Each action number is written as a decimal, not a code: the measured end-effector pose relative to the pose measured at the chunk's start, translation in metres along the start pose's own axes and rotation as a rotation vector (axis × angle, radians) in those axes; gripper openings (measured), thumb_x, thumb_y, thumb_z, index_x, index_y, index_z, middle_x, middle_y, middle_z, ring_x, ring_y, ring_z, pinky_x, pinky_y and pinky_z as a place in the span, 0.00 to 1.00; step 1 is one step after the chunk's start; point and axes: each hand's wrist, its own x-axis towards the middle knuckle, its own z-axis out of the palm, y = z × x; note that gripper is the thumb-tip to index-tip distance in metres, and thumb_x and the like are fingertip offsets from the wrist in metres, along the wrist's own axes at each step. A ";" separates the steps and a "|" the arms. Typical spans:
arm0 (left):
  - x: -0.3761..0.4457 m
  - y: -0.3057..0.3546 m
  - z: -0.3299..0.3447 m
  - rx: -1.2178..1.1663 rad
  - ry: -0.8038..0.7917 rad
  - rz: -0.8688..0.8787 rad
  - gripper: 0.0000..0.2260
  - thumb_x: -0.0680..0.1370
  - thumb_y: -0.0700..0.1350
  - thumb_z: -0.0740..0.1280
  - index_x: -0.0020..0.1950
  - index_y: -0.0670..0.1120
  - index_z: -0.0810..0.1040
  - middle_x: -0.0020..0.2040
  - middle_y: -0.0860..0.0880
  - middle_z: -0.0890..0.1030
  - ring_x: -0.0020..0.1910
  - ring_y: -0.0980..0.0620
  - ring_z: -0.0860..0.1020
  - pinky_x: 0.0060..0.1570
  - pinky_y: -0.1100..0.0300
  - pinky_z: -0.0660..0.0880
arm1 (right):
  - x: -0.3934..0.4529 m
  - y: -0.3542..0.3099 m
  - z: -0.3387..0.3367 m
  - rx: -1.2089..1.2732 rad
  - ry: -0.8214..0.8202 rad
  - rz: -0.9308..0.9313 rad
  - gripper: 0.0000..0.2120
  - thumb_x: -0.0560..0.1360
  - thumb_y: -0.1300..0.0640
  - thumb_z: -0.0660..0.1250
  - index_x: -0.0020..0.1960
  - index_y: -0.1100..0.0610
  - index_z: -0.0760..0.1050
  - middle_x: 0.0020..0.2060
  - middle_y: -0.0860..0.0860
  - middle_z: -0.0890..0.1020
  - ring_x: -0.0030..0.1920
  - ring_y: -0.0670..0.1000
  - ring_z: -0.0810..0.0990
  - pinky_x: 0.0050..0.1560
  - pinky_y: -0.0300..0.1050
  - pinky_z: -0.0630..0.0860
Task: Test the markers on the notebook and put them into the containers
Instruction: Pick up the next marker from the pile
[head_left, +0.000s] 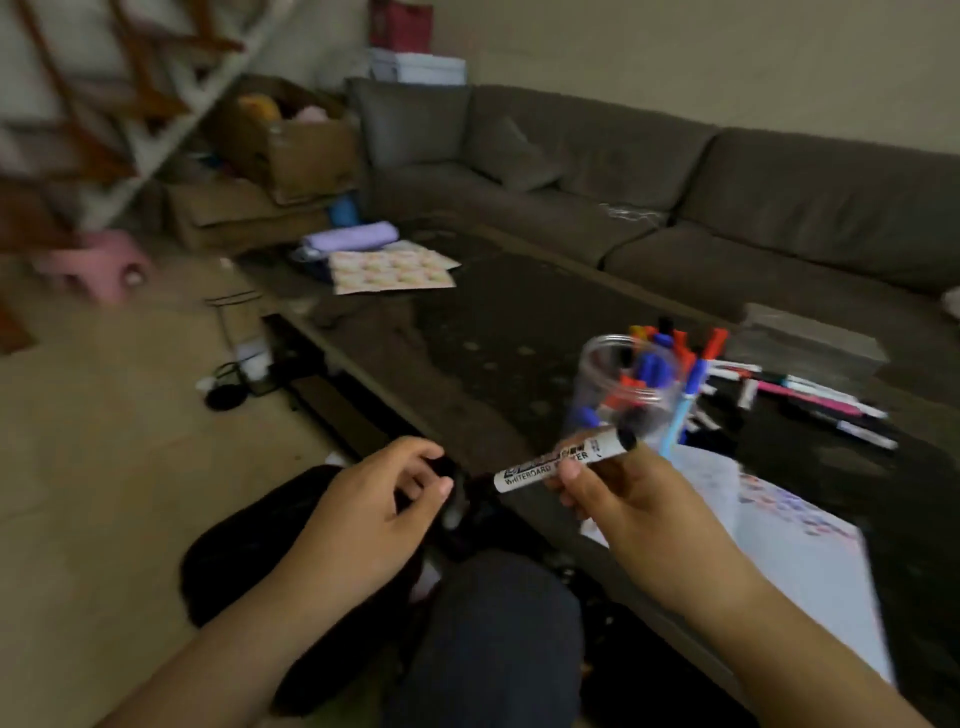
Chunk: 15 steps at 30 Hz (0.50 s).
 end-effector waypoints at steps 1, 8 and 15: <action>-0.007 -0.013 -0.016 0.026 0.032 -0.050 0.08 0.76 0.49 0.66 0.53 0.58 0.73 0.42 0.59 0.79 0.46 0.65 0.76 0.41 0.73 0.69 | 0.010 -0.003 0.019 -0.030 -0.048 -0.031 0.03 0.77 0.53 0.64 0.45 0.50 0.75 0.36 0.43 0.83 0.38 0.37 0.79 0.39 0.30 0.72; -0.053 -0.064 -0.077 0.100 0.190 -0.302 0.06 0.77 0.47 0.65 0.52 0.57 0.74 0.42 0.59 0.80 0.41 0.61 0.78 0.34 0.59 0.77 | 0.064 -0.003 0.134 -0.217 -0.455 0.117 0.20 0.79 0.51 0.61 0.69 0.54 0.66 0.52 0.49 0.78 0.44 0.42 0.73 0.42 0.32 0.67; -0.037 -0.054 -0.062 0.109 0.123 -0.218 0.05 0.77 0.48 0.65 0.52 0.57 0.75 0.43 0.60 0.79 0.44 0.66 0.76 0.43 0.69 0.74 | 0.056 0.008 0.100 -0.174 -0.378 0.091 0.15 0.79 0.53 0.62 0.66 0.53 0.69 0.46 0.42 0.78 0.47 0.39 0.76 0.46 0.28 0.71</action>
